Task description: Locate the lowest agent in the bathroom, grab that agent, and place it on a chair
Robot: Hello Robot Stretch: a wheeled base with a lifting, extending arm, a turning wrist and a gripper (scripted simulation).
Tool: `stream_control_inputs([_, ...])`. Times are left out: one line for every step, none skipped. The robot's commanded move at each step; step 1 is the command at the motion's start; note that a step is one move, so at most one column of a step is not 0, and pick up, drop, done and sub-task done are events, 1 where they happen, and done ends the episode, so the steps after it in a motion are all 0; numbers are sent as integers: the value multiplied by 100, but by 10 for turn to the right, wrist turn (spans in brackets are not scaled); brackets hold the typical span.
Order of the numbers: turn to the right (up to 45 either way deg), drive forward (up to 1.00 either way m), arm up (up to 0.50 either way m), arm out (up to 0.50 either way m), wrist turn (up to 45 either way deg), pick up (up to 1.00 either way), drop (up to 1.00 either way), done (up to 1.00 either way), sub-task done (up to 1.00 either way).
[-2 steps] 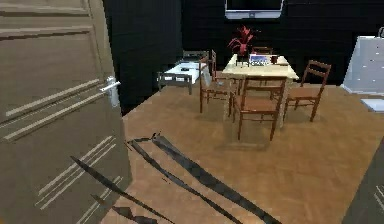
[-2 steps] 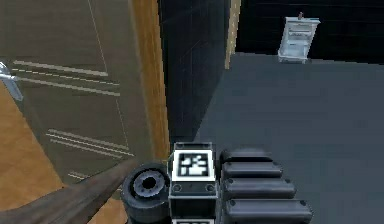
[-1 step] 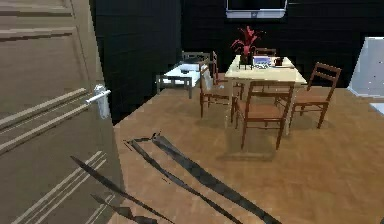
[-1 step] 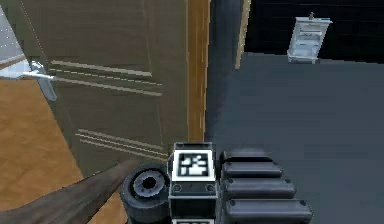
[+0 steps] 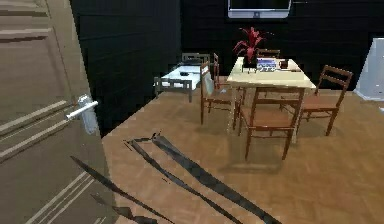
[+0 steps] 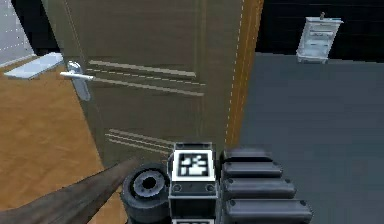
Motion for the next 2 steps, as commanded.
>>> stream_control_inputs([330,0,0,0,0,0,0,0,0])
stream_control_inputs([0,100,0,0,0,0,0,0,0])
